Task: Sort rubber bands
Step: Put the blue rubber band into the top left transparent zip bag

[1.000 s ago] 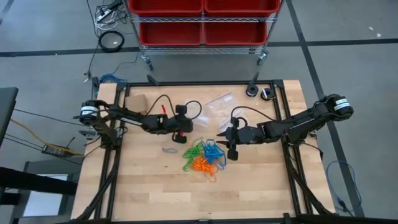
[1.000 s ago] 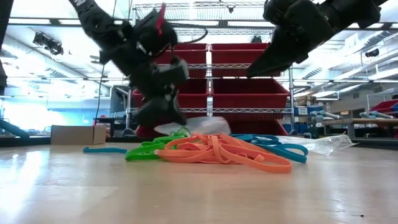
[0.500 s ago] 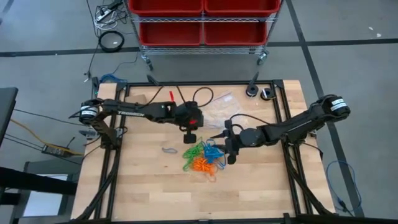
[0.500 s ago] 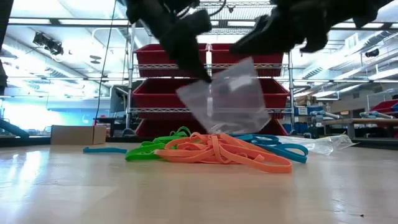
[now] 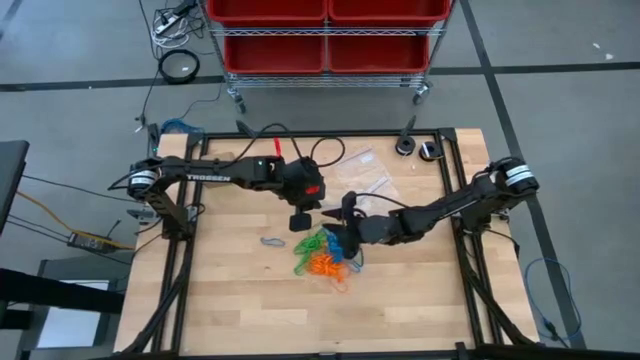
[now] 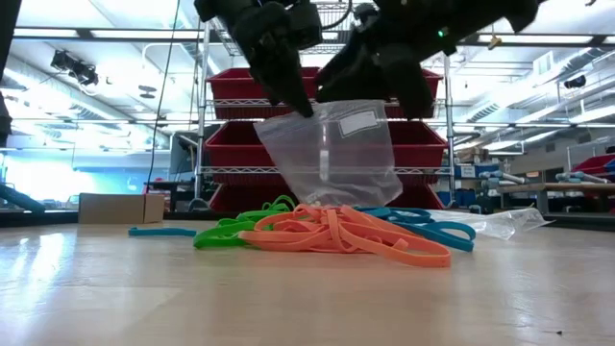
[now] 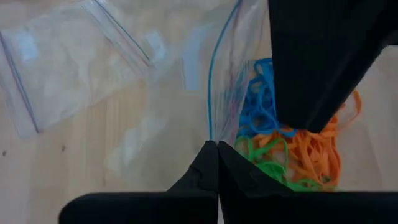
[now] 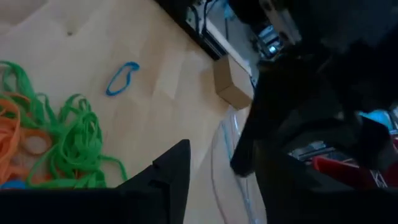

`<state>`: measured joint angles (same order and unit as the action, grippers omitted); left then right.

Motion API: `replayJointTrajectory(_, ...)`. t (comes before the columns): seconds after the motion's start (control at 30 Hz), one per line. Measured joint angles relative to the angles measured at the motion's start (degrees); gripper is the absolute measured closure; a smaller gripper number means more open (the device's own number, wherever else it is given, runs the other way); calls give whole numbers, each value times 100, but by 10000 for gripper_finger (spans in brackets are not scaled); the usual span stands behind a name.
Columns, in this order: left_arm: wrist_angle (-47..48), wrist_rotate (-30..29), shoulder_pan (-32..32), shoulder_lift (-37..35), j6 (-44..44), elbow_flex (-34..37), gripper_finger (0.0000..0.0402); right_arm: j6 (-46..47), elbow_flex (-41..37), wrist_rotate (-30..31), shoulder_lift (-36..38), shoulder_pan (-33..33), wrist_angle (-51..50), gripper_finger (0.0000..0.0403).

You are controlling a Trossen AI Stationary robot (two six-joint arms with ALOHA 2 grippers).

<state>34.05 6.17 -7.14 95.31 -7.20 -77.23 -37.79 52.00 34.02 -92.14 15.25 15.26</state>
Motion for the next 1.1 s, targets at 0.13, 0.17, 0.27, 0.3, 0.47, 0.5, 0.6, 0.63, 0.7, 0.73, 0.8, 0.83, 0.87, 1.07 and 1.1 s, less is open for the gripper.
replayJointTrajectory(0.13,16,186,12,-2,22,0,401,314,207,-71,-74,-120,-885,252)
replayJointTrajectory(0.17,4,249,26,-2,30,0,401,427,224,-98,-74,-159,-974,254)
replayJointTrajectory(0.27,-43,376,67,-4,19,-3,401,702,230,14,-63,-229,-1298,261)
replayJointTrajectory(0.3,-30,462,79,-5,16,-25,401,734,229,28,-63,-244,-1391,263)
replayJointTrajectory(0.47,-49,661,166,-15,7,-223,401,741,228,113,-63,-313,-1492,281)
replayJointTrajectory(0.5,-44,708,171,-15,4,-251,401,711,228,192,-63,-326,-1472,284)
replayJointTrajectory(0.6,-11,743,166,-15,2,-293,401,533,227,265,-63,-337,-1371,295)
replayJointTrajectory(0.63,12,743,162,-15,2,-293,401,426,226,269,-63,-337,-1289,298)
replayJointTrajectory(0.7,92,734,160,-15,3,-293,401,223,226,266,-63,-319,-1055,302)
replayJointTrajectory(0.73,117,709,160,-15,4,-293,401,134,226,266,-63,-297,-928,303)
replayJointTrajectory(0.8,138,612,162,-15,3,-293,401,-32,226,266,-61,-258,-744,303)
replayJointTrajectory(0.83,174,542,164,-15,4,-293,401,-83,226,266,-61,-249,-685,303)
replayJointTrajectory(0.87,215,487,157,-15,2,-293,401,-139,226,266,-61,-228,-652,302)
replayJointTrajectory(1.07,461,78,56,-15,-4,-293,401,-286,224,285,-61,-63,-615,292)
replayJointTrajectory(1.1,458,66,33,-13,-4,-293,401,-290,226,334,-61,-25,-607,290)
